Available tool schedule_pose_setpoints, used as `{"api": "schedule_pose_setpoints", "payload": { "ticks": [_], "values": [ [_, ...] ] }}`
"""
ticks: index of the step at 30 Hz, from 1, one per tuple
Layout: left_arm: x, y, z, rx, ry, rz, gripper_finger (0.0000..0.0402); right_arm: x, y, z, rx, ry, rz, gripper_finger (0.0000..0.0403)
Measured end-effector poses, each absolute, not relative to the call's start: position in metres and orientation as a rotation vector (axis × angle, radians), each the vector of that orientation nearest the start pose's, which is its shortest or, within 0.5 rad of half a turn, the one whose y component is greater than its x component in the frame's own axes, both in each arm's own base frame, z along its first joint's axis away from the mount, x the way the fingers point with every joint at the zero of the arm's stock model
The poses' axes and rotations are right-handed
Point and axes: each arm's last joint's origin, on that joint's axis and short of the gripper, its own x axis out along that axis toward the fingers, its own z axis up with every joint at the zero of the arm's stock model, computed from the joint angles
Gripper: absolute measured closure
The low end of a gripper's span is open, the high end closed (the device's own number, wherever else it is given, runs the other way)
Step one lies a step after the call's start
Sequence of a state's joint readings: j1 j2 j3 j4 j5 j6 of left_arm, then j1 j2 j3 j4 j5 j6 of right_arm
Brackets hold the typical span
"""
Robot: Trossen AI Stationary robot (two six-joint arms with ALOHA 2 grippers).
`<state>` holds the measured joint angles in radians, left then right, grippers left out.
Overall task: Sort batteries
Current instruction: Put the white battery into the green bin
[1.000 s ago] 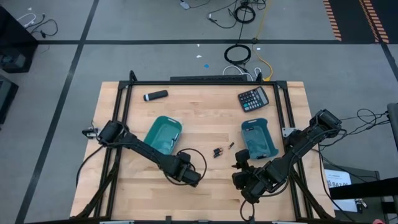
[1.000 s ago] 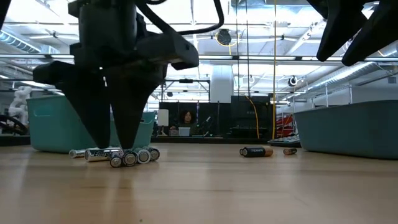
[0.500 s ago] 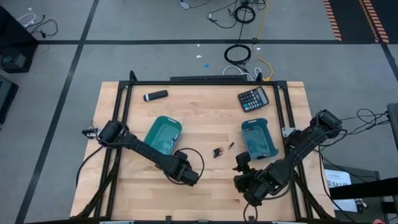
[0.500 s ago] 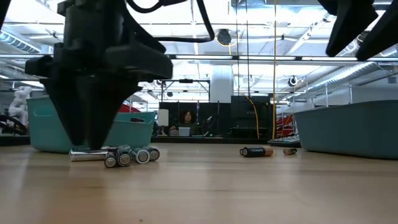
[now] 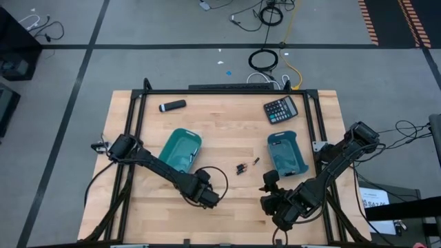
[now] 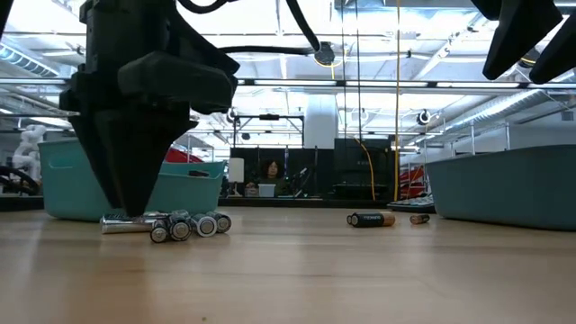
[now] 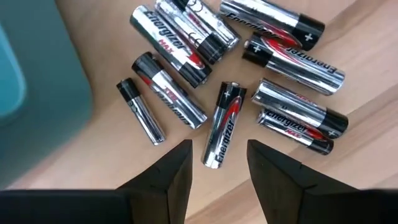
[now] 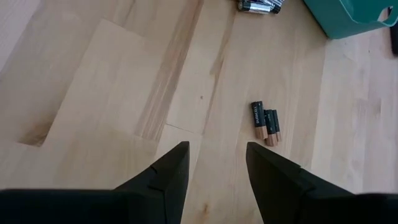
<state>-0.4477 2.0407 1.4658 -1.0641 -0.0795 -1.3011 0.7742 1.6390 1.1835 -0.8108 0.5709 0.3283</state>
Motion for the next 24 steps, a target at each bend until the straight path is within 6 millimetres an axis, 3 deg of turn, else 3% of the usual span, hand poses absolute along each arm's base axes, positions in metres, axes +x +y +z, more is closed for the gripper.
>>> {"api": "schedule_pose_setpoints", "payload": {
  "ticks": [4,14,19,24],
  "values": [
    [0.337,-0.160,0.156,-0.575,1.472,0.711,0.0248,0.234,0.207,0.225,-0.490,0.990,0.011,0.0252],
    [0.344,-0.164,0.123,-0.514,1.583,0.642,0.0340,0.234,0.207,0.225,-0.492,0.989,0.013,0.0252],
    [0.344,-0.164,0.125,-0.504,1.583,0.646,0.0347,0.234,0.207,0.225,-0.495,0.988,0.014,0.0252],
    [0.349,-0.169,0.144,-0.455,1.542,0.680,0.0347,0.235,0.208,0.225,-0.493,0.982,0.018,0.0252]
  ]
}}
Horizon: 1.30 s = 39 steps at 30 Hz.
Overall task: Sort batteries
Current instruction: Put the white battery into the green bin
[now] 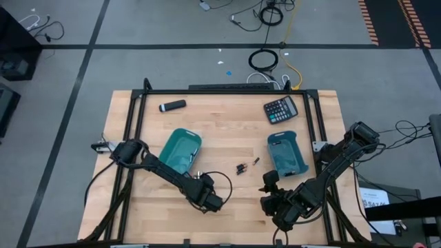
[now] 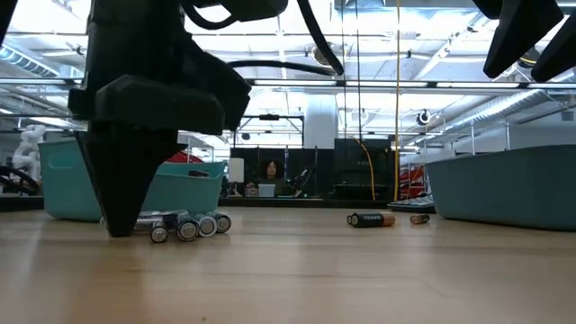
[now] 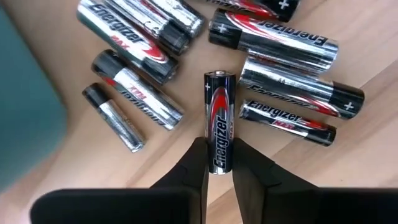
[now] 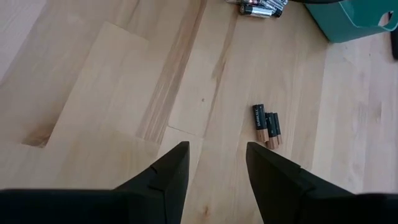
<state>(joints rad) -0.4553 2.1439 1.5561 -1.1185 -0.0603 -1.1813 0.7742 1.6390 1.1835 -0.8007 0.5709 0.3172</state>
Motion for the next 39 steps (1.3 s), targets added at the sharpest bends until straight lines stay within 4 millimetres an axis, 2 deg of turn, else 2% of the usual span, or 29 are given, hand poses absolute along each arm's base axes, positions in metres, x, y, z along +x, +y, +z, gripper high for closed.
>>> {"api": "schedule_pose_setpoints", "payload": {
  "ticks": [7,15,19,25,31,38,39],
  "values": [
    [0.351,-0.176,0.168,-0.421,1.507,0.720,0.0347,0.235,0.208,0.225,-0.493,0.982,0.018,0.0252],
    [0.343,-0.172,0.199,-0.291,1.515,0.863,0.0348,0.235,0.208,0.225,-0.493,0.982,0.018,0.0252],
    [0.334,-0.163,0.222,-0.269,1.491,0.905,0.0348,0.235,0.207,0.225,-0.493,0.982,0.017,0.0252],
    [0.324,-0.137,0.250,-0.305,1.396,0.930,0.0348,0.235,0.207,0.225,-0.491,0.982,0.016,0.0252],
    [0.312,-0.111,0.250,-0.309,1.420,0.974,0.0348,0.235,0.207,0.225,-0.488,0.984,0.013,0.0252],
    [0.291,-0.086,0.233,-0.299,1.533,1.036,0.0346,0.235,0.207,0.225,-0.488,0.984,0.013,0.0252],
    [0.288,-0.084,0.231,-0.292,1.546,1.044,0.0333,0.235,0.207,0.225,-0.488,0.984,0.013,0.0252]
  ]
}}
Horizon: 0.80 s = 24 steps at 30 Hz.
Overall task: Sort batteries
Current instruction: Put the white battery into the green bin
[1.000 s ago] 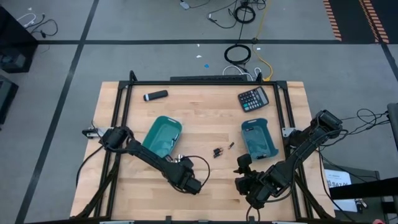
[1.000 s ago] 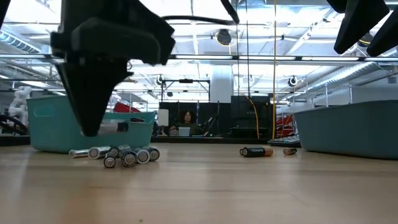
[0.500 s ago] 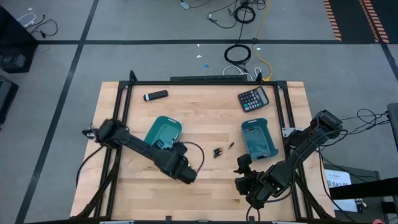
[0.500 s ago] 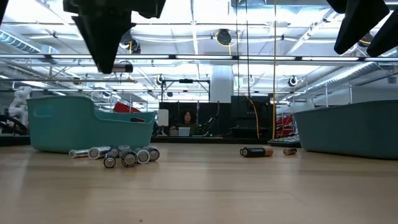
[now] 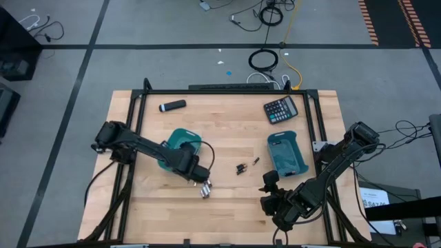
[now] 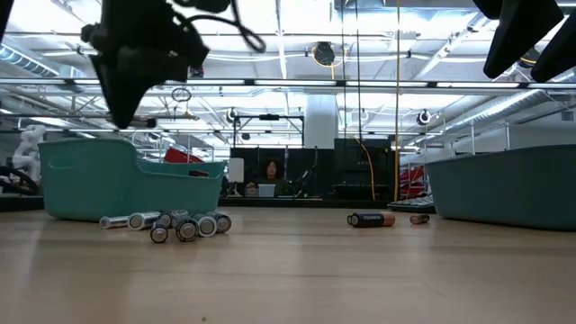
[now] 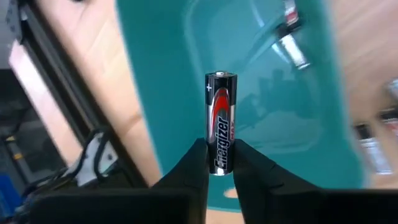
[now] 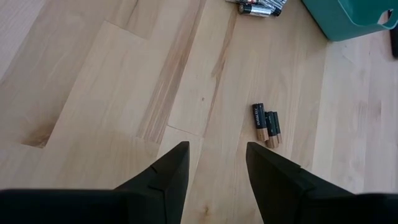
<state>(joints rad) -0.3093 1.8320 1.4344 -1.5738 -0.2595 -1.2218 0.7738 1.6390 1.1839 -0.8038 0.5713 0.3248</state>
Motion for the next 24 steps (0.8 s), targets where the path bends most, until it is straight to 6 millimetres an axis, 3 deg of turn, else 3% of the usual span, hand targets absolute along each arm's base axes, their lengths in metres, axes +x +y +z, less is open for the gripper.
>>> {"api": "schedule_pose_setpoints", "payload": {
  "ticks": [6,10,17,24],
  "values": [
    [0.281,-0.077,0.228,-0.318,1.562,1.076,0.0176,0.235,0.207,0.225,-0.488,0.984,0.014,0.0252],
    [0.284,-0.076,0.235,-0.382,1.518,1.099,0.0124,0.235,0.208,0.225,-0.490,0.983,0.015,0.0252],
    [0.304,-0.101,0.254,-0.528,1.335,0.929,0.0137,0.235,0.207,0.225,-0.490,0.983,0.015,0.0252],
    [0.311,-0.144,0.253,-0.640,1.172,0.775,0.0186,0.235,0.208,0.225,-0.486,0.983,0.013,0.0252]
  ]
}}
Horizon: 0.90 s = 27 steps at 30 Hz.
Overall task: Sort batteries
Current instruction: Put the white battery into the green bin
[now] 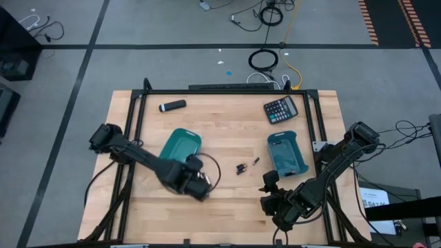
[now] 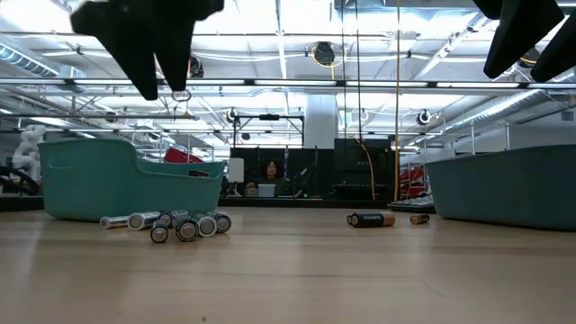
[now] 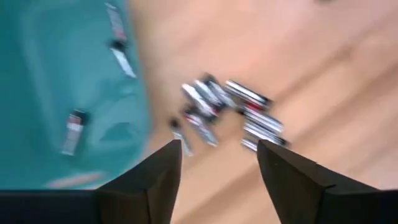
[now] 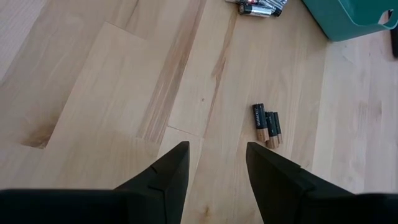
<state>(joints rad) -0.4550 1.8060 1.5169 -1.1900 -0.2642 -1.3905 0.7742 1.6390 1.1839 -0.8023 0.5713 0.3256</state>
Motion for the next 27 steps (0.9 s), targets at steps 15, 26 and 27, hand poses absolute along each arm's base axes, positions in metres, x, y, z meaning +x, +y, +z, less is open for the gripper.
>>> {"api": "schedule_pose_setpoints", "payload": {
  "ticks": [15,26,27],
  "values": [
    [0.313,-0.186,0.197,-0.693,1.307,0.898,0.0263,0.236,0.209,0.226,-0.484,0.967,0.022,0.0252],
    [0.316,-0.168,0.170,-0.644,1.355,0.979,0.0281,0.237,0.209,0.226,-0.484,0.961,0.027,0.0252],
    [0.315,-0.165,0.167,-0.641,1.370,0.983,0.0281,0.237,0.209,0.226,-0.483,0.960,0.027,0.0252]
  ]
}}
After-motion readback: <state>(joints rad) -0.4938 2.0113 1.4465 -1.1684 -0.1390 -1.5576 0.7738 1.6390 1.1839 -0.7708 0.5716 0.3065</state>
